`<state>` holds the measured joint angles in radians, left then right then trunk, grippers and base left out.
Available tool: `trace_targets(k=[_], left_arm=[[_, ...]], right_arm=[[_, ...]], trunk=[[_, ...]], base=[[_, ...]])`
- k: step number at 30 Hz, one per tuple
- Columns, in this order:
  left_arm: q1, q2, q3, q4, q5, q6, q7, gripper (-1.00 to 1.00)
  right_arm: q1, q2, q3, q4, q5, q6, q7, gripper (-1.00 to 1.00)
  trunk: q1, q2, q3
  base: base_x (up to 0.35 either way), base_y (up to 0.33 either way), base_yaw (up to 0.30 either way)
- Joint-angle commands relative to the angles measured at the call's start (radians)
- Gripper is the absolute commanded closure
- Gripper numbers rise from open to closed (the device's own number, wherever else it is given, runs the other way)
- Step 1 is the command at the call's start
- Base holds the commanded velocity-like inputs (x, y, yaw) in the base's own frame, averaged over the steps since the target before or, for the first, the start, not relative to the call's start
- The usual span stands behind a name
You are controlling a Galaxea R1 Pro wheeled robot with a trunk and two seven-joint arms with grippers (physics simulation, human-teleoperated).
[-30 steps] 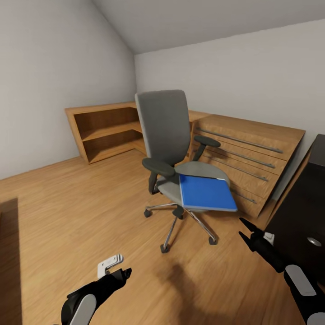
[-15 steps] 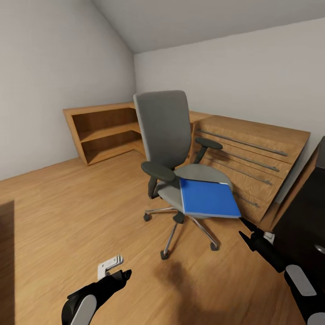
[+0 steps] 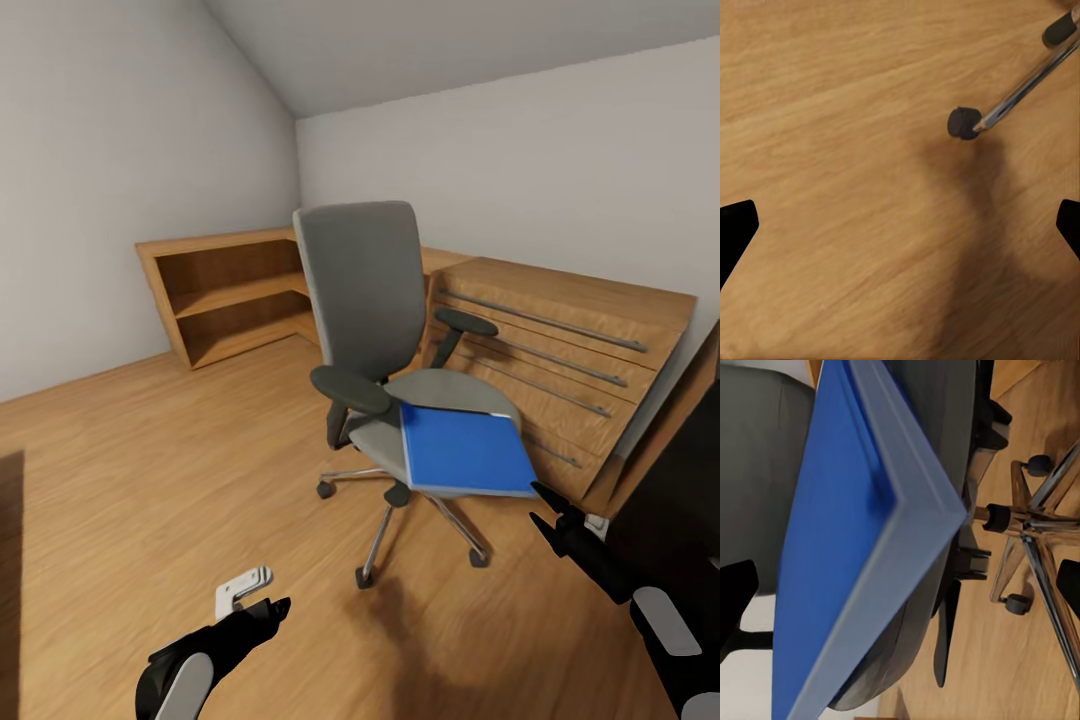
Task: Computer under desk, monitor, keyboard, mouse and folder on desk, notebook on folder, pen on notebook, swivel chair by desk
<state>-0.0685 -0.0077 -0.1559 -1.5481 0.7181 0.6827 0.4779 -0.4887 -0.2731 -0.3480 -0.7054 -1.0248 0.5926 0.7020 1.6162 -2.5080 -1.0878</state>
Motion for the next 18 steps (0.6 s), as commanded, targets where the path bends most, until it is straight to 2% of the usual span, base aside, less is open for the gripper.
trace_targets(k=[1,8,18], left_arm=[[-0.001,0.000,-0.001,-0.001,0.010,0.001,0.010,-1.00],[-0.001,0.000,-0.001,0.000,0.010,0.001,0.010,-1.00],[-0.001,0.000,-0.001,0.001,0.010,0.001,0.010,-1.00]], right_arm=[[-0.001,0.000,-0.002,0.001,-0.005,0.007,0.001,-1.00],[-0.001,0.000,-0.002,0.001,-0.005,0.007,0.001,-1.00],[-0.001,0.000,-0.002,0.001,-0.005,0.006,0.001,-1.00]], trunk=[[0.000,0.000,-0.001],[0.000,0.000,-0.001],[0.000,0.000,-0.001]], base=[[0.068,0.000,0.000],[0.026,0.000,0.000],[0.114,0.039,0.000]])
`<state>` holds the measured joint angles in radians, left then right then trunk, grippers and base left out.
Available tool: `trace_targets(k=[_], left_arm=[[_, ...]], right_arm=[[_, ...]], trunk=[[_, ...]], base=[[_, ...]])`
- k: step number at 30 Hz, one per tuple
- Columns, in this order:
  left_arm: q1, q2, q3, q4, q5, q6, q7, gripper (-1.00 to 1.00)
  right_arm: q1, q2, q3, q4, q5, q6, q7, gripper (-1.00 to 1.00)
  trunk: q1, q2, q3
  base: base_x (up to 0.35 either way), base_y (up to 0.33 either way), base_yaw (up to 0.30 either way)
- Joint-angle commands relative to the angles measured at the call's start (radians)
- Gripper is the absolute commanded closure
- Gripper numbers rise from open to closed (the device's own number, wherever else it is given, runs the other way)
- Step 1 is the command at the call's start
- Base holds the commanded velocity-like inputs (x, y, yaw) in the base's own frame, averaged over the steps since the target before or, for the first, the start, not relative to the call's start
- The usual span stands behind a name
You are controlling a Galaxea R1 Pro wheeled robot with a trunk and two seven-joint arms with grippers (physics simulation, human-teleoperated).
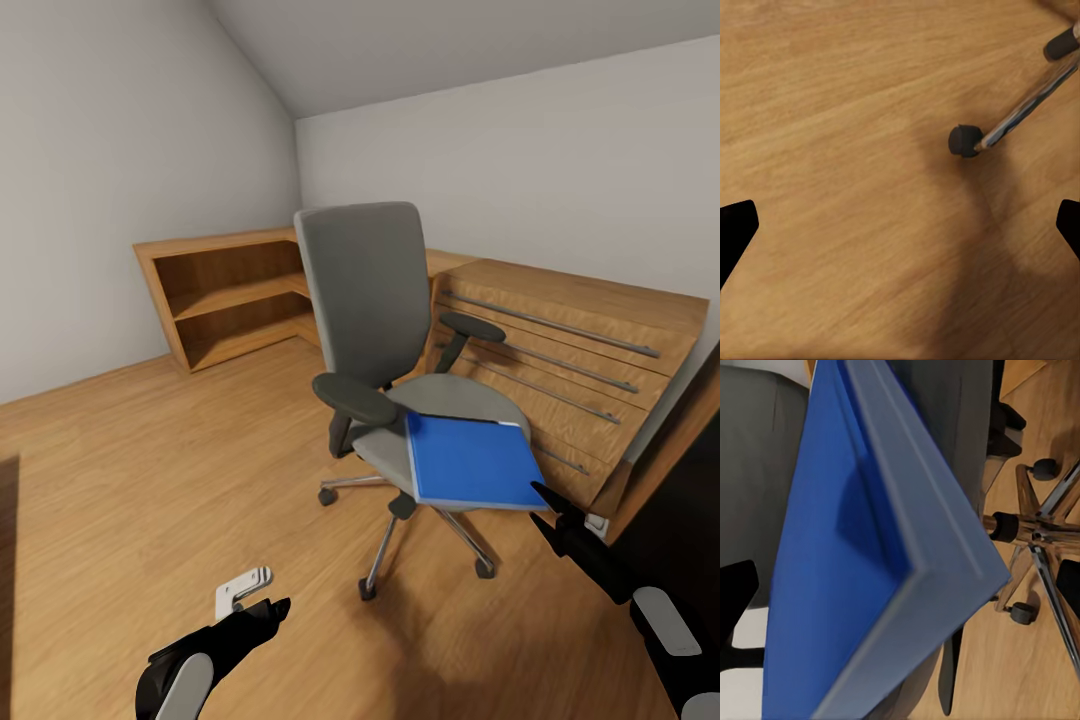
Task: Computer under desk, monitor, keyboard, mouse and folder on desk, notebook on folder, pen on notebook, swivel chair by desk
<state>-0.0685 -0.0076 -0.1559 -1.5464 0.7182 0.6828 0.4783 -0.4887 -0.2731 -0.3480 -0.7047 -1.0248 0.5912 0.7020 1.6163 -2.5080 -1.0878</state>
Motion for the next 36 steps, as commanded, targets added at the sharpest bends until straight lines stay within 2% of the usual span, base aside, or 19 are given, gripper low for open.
trace_targets(k=[1,18,19,34,36], left_arm=[[-0.001,0.000,-0.001,-0.001,0.010,0.001,0.010,-1.00],[-0.001,0.000,-0.001,0.006,0.010,0.001,0.010,-1.00],[-0.001,0.000,-0.001,0.006,0.010,0.001,0.010,-1.00],[-0.001,0.000,0.000,0.013,0.010,0.001,0.009,-1.00],[-0.001,0.000,0.000,0.013,0.011,0.001,0.009,-1.00]], right_arm=[[-0.001,0.000,-0.002,0.000,-0.005,0.007,0.001,-1.00],[-0.001,0.000,-0.001,0.000,-0.004,0.007,0.001,-1.00],[-0.001,0.000,-0.001,0.000,-0.004,0.007,0.001,1.00],[-0.001,0.000,0.000,0.000,-0.001,0.007,0.001,1.00],[-0.001,-0.001,0.000,0.000,-0.001,0.007,0.001,1.00]], trunk=[[0.000,0.000,-0.001],[0.000,0.000,-0.001],[0.000,0.000,-0.001],[0.000,0.000,-0.001],[-0.001,0.000,0.007]], base=[[0.030,0.010,0.000],[0.005,0.002,0.000],[0.000,0.000,0.000],[0.000,0.000,0.000],[0.000,0.000,0.000]])
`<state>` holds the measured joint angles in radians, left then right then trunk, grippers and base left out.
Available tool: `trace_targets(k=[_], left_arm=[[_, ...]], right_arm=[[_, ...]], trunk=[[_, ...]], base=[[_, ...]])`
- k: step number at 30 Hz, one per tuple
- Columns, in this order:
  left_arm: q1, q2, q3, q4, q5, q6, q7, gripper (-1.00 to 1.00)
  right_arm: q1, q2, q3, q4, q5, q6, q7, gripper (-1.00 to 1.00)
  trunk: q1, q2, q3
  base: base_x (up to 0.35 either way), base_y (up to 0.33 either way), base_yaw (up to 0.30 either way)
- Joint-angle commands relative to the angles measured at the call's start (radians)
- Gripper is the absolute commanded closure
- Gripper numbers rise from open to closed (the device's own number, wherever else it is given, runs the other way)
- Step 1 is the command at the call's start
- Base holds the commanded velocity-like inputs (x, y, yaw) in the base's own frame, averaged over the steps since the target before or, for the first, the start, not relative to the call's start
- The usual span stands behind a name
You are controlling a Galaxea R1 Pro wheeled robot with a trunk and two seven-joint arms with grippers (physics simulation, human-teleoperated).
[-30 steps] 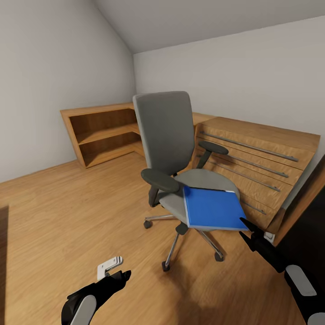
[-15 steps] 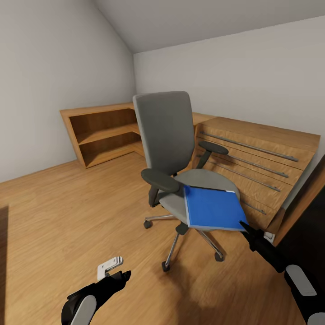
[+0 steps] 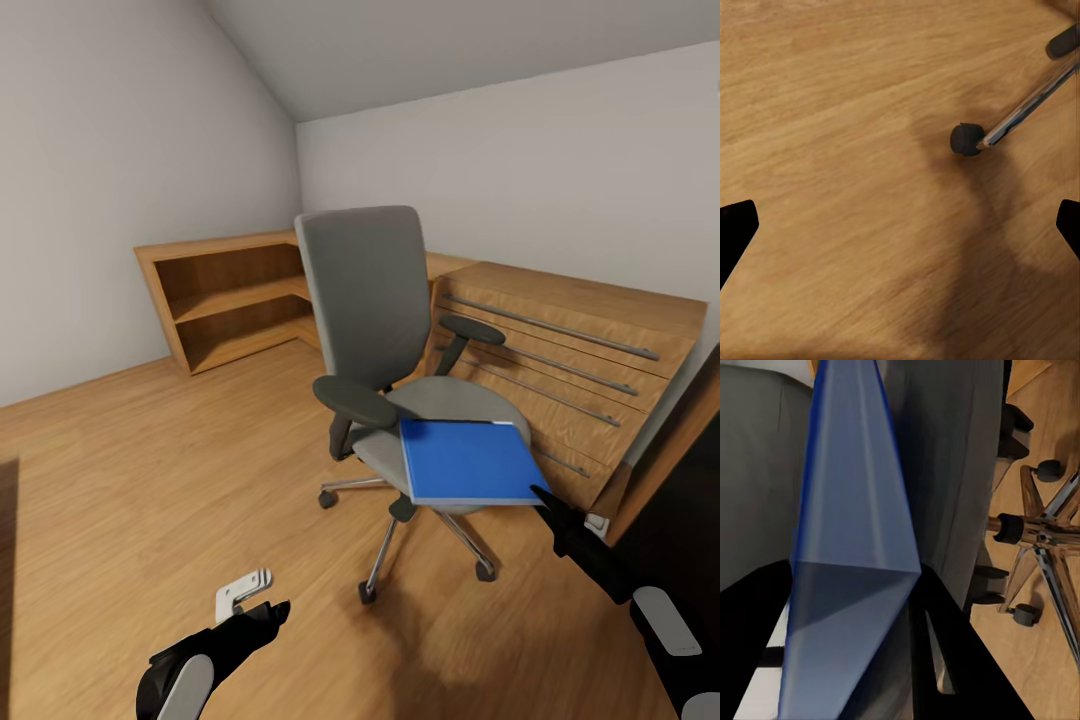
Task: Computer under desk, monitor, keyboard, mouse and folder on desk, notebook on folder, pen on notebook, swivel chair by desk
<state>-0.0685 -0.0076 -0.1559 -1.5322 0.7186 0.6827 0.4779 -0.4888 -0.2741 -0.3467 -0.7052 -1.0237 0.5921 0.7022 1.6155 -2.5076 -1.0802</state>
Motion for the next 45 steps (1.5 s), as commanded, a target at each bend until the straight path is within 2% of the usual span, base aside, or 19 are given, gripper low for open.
trace_targets(k=[1,20,31,45], left_arm=[[-0.001,0.000,-0.001,-0.001,0.011,0.002,0.010,-1.00],[-0.001,0.000,-0.001,0.000,0.012,0.001,0.010,-1.00],[-0.001,-0.001,-0.001,0.022,0.010,-0.001,0.009,-1.00],[-0.001,-0.002,-0.002,0.038,0.010,-0.003,0.010,-1.00]], right_arm=[[-0.001,0.000,-0.001,0.000,-0.003,0.006,0.000,1.00],[-0.001,-0.013,-0.003,-0.002,-0.004,0.006,0.007,1.00],[-0.001,-0.019,-0.003,-0.002,-0.005,0.005,0.007,1.00],[-0.001,-0.031,-0.003,-0.004,-0.006,0.003,0.021,1.00]], trunk=[[-0.001,0.000,0.003],[-0.009,0.004,0.077],[-0.009,0.004,0.077],[-0.009,0.004,0.077]], base=[[0.000,0.000,0.000],[0.000,0.000,0.000],[-0.023,-0.017,0.000],[-0.143,-0.215,0.000]])
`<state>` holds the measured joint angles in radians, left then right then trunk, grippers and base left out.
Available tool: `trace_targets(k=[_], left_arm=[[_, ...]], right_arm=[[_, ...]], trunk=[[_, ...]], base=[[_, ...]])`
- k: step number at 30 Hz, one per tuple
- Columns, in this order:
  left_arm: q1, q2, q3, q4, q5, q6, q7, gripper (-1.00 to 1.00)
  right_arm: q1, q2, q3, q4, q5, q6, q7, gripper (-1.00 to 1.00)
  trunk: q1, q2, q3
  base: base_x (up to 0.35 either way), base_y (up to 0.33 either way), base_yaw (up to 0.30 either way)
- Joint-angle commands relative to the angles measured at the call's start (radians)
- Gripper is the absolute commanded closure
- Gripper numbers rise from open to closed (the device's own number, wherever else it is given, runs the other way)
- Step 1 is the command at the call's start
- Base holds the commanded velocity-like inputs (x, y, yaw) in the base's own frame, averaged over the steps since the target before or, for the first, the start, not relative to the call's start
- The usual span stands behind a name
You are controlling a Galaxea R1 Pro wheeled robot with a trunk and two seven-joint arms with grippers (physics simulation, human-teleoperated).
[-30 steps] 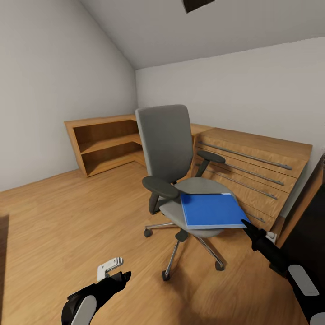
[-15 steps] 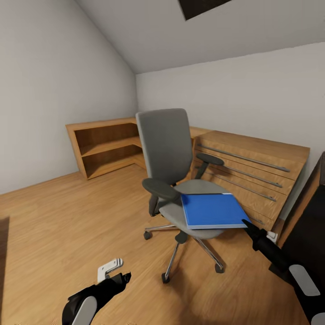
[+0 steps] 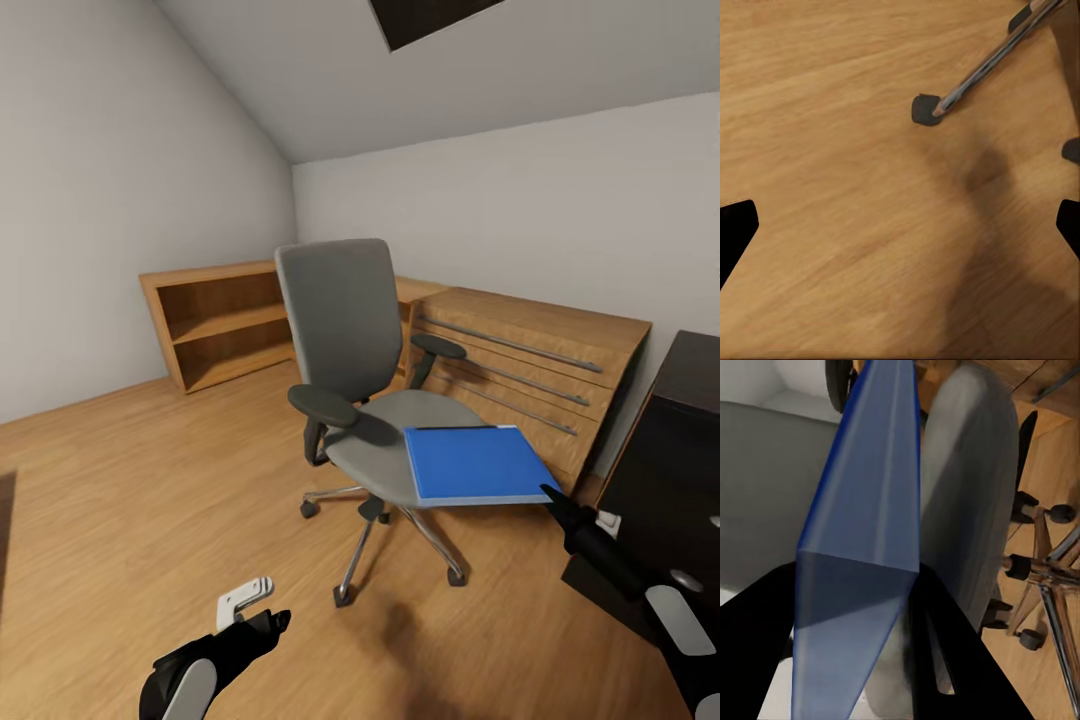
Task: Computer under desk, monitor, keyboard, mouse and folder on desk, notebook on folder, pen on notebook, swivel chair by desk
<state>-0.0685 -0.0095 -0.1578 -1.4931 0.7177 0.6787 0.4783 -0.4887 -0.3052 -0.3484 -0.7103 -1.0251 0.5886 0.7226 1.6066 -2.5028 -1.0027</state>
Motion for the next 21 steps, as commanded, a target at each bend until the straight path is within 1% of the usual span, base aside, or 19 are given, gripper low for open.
trace_targets(k=[1,4,5,6,7,11,13,14,15,17,18,19,20,21], left_arm=[[-0.001,0.000,-0.001,-0.001,0.009,0.000,0.010,-1.00],[-0.001,-0.001,-0.003,0.022,0.009,-0.003,0.009,-1.00],[-0.001,-0.002,-0.004,0.038,0.007,-0.003,0.009,-1.00],[-0.001,-0.003,-0.008,0.060,0.006,-0.004,0.010,-1.00],[-0.001,-0.004,-0.009,0.062,0.005,-0.004,0.011,-1.00],[-0.001,-0.005,-0.037,0.092,0.004,-0.024,0.014,-1.00],[-0.001,-0.004,-0.059,0.141,0.000,-0.064,0.014,-1.00],[-0.001,-0.003,-0.086,0.217,-0.014,-0.124,0.012,-1.00],[-0.001,-0.003,-0.094,0.244,-0.020,-0.146,0.012,-1.00],[-0.001,-0.003,-0.101,0.278,-0.029,-0.179,0.012,-1.00],[-0.001,-0.003,-0.107,0.311,-0.037,-0.218,0.011,-1.00],[-0.001,-0.003,-0.113,0.339,-0.040,-0.250,0.011,-1.00],[-0.001,-0.003,-0.118,0.356,-0.042,-0.267,0.011,-1.00],[-0.001,-0.003,-0.130,0.388,-0.044,-0.303,0.010,-1.00]], right_arm=[[-0.001,0.000,-0.001,-0.001,-0.004,0.006,0.002,1.00],[0.001,0.001,0.000,-0.051,-0.001,0.005,0.001,1.00],[0.002,0.001,0.000,-0.079,0.001,0.004,0.000,1.00],[0.012,0.004,0.000,-0.141,0.009,0.005,-0.004,1.00],[0.015,0.004,0.000,-0.151,0.011,0.005,-0.004,1.00],[0.046,0.007,0.000,-0.245,0.017,0.006,-0.005,1.00],[0.080,0.007,0.000,-0.329,0.019,0.006,-0.008,1.00],[0.123,0.009,-0.001,-0.439,0.019,0.008,-0.020,1.00],[0.138,0.011,-0.001,-0.482,0.019,0.010,-0.028,1.00],[0.156,0.016,-0.001,-0.542,0.018,0.011,-0.045,1.00],[0.169,0.022,-0.002,-0.595,0.016,0.015,-0.067,1.00],[0.175,0.025,-0.003,-0.626,0.014,0.019,-0.085,1.00],[0.176,0.025,-0.003,-0.641,0.013,0.021,-0.096,1.00],[0.179,0.027,-0.007,-0.675,0.010,0.029,-0.123,1.00]], trunk=[[0.000,0.000,-0.001],[-0.002,0.000,0.011],[-0.002,0.001,0.014],[-0.003,0.001,0.018],[-0.003,0.001,0.022],[-0.005,0.002,0.038],[-0.006,0.002,0.045],[-0.006,0.003,0.049],[-0.007,0.003,0.053],[-0.014,0.017,0.059],[-0.018,0.024,0.063],[-0.022,0.031,0.066],[-0.026,0.038,0.069],[-0.030,0.045,0.072]], base=[[-0.020,-0.055,0.000],[-0.008,-0.022,0.000],[-0.003,-0.009,0.000],[-0.001,-0.003,0.000],[-0.001,-0.002,0.000],[0.000,0.000,0.000],[0.000,0.000,0.000],[0.000,0.000,0.000],[0.000,0.000,0.000],[0.000,0.000,0.000],[0.000,0.000,0.000],[0.000,0.000,0.000],[0.000,0.000,0.000],[0.000,0.000,0.000]])
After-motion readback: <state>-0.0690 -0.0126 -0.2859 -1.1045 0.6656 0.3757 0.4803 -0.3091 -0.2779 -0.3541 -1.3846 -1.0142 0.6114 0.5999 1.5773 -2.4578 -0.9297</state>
